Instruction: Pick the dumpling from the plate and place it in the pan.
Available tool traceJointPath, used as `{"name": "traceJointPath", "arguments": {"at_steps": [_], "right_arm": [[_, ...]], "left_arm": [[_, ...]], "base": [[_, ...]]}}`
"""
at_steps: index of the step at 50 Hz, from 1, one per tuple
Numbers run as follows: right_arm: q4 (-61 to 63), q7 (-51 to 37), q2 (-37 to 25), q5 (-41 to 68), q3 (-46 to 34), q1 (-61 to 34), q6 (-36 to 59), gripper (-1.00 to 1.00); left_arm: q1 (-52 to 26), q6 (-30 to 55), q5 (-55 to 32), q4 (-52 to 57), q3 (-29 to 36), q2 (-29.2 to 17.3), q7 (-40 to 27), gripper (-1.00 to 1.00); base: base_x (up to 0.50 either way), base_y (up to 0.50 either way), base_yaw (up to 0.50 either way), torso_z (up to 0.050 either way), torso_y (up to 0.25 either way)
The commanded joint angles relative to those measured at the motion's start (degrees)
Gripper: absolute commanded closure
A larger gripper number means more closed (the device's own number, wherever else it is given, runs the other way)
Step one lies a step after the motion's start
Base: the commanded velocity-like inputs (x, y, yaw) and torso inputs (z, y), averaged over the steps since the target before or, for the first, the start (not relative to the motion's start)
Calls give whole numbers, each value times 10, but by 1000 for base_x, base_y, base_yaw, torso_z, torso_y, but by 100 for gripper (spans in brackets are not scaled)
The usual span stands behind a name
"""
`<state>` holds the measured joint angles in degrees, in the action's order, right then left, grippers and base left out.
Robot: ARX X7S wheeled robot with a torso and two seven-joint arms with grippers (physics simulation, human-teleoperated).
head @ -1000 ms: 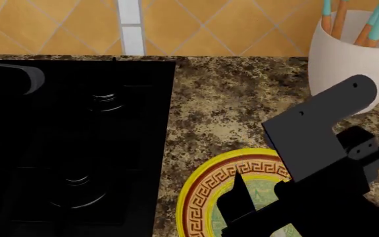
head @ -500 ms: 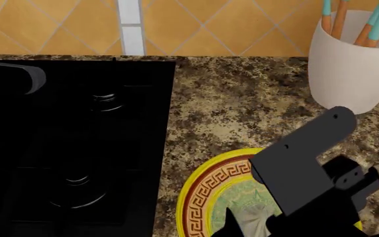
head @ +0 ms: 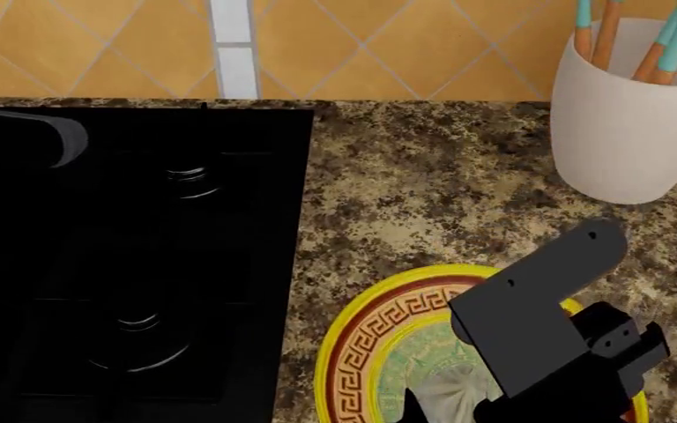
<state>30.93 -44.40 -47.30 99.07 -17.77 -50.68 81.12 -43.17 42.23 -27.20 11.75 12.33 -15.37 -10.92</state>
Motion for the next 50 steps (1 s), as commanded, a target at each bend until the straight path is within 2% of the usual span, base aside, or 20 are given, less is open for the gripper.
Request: {"name": "traceJointPath", "arguments": {"at_steps": [1,50], "right_arm": [[-1,35,3,-46,-2,22,-10,-100],[-37,150,18,-207,-66,55,-66,-100]], "left_arm": [[0,-2,-2,-1,3,-2,-1,-100],[9,-20,-8,-13,8,-10,-4,-100]], "base": [[0,0,0,0,0],[0,0,0,0,0]]}}
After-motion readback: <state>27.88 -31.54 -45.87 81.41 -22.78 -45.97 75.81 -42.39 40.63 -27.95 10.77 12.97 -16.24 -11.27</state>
